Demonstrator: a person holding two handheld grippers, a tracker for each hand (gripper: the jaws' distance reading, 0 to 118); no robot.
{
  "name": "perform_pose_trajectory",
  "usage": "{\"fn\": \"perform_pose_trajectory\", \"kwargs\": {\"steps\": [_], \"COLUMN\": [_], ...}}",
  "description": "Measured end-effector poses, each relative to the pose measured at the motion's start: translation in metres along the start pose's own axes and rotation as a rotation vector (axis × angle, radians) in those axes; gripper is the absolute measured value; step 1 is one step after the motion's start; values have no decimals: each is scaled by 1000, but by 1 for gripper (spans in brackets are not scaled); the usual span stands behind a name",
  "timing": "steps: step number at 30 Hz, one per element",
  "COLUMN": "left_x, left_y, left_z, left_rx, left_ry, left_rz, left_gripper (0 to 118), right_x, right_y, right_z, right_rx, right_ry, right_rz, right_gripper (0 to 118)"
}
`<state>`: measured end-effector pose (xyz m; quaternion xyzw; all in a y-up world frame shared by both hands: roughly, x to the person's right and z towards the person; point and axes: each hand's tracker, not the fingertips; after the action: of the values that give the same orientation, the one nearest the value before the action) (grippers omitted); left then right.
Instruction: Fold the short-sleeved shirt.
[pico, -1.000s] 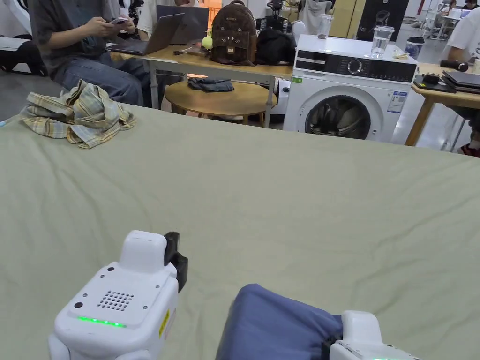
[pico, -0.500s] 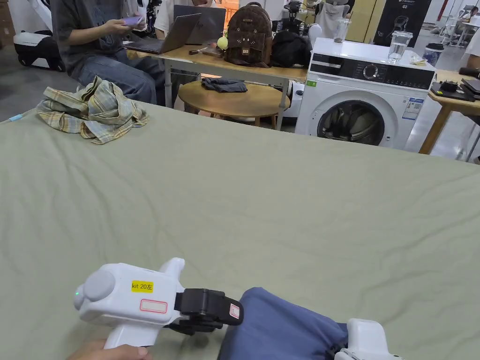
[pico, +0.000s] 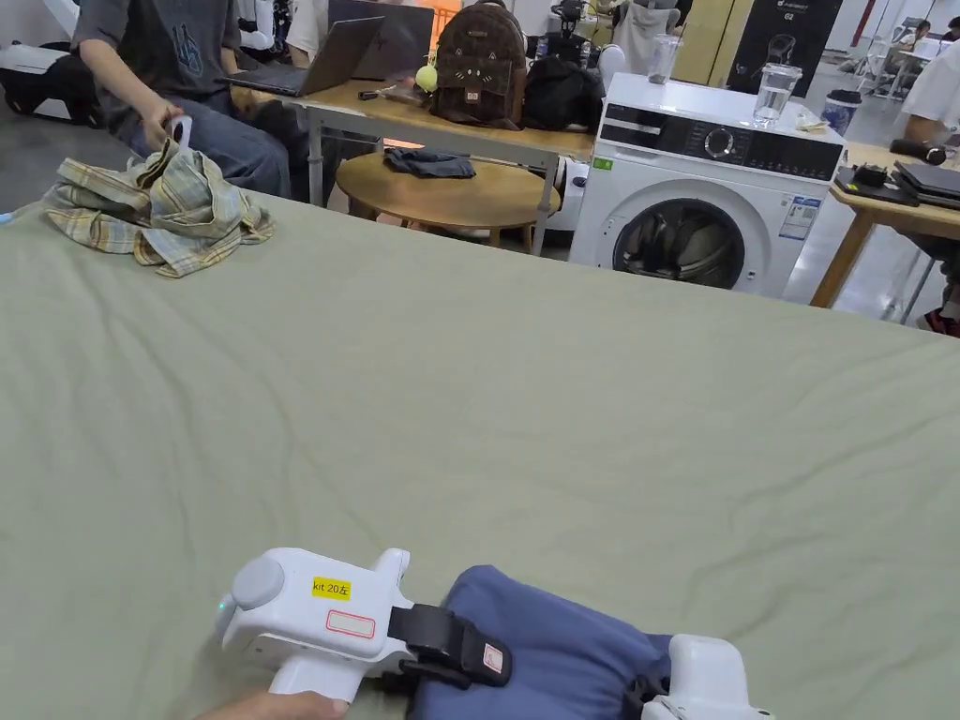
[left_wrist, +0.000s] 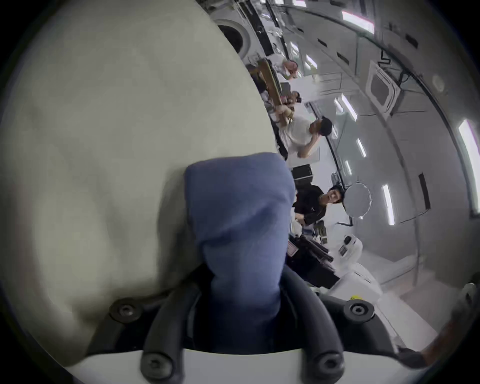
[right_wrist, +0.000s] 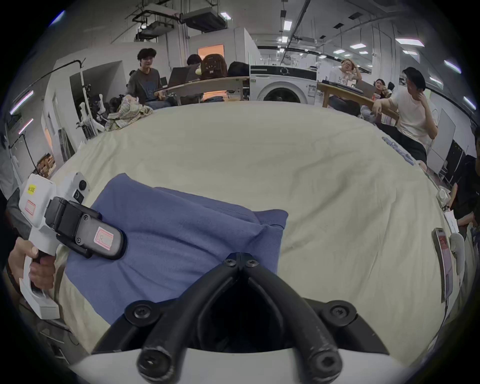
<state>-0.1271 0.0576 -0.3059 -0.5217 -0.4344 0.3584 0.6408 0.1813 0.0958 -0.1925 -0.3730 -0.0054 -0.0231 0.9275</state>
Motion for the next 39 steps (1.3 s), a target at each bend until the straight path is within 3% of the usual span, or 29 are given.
{"fn": "perform_pose_trajectory", "kwargs": {"steps": [4,9,15,16,28,33,39], "left_x": [16,13,9,35,27,5,-10], "left_y": [-5,4,17,2,-24,-21,3], "left_z": [6,34,120,140,378,445,487], "left_rx": [24,65,158,178,390,384,366], "left_ry": [28,33,117,139,459,608,836], "left_rz": [-29,-35,-25,-25,59,184,236], "left_gripper": [16,16,16,16,16,16,16], "right_x": [-5,-16,-43,-49,-156,-203,-235], "right_y": [2,28,61,65,109,116,118], "right_z": [10,38,55,57,31,20,11], "right_rx": [63,292,517,532,539,517,487], "right_ry": [-6,-1,10,17,168,211,238], "right_rz": [24,63,89,91,115,168,230], "right_gripper": [0,0,0,0,0,0,0]}}
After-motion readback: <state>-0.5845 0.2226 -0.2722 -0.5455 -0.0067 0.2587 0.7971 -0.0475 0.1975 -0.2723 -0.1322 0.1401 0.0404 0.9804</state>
